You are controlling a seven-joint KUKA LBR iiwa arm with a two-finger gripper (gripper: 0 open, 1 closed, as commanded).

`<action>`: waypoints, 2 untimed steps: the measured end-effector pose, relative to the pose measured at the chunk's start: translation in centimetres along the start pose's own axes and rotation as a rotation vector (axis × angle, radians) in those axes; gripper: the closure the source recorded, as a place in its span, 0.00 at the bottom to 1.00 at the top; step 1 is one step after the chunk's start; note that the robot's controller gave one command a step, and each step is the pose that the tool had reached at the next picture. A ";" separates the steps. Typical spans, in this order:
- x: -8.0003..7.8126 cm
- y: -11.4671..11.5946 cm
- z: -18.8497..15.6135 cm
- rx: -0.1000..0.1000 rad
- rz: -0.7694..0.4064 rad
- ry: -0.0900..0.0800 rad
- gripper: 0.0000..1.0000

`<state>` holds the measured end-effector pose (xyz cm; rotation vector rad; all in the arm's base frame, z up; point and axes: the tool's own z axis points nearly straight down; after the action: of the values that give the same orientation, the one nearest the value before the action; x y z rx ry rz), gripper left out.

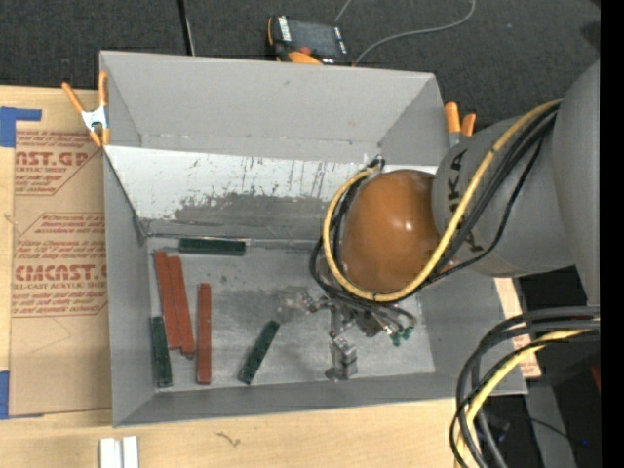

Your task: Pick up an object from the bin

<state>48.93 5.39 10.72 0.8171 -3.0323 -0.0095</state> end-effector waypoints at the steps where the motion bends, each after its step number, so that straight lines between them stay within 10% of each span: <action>1: -4.1 2.4 3.9 0.004 -0.387 0.000 0.00; 2: -4.2 2.3 3.7 0.006 -0.386 -0.001 1.00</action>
Offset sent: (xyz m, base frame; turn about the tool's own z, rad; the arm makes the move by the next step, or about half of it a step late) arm 0.0238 0.0399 -0.0372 -0.3865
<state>51.35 9.50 7.03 1.3846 -2.8233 -0.0017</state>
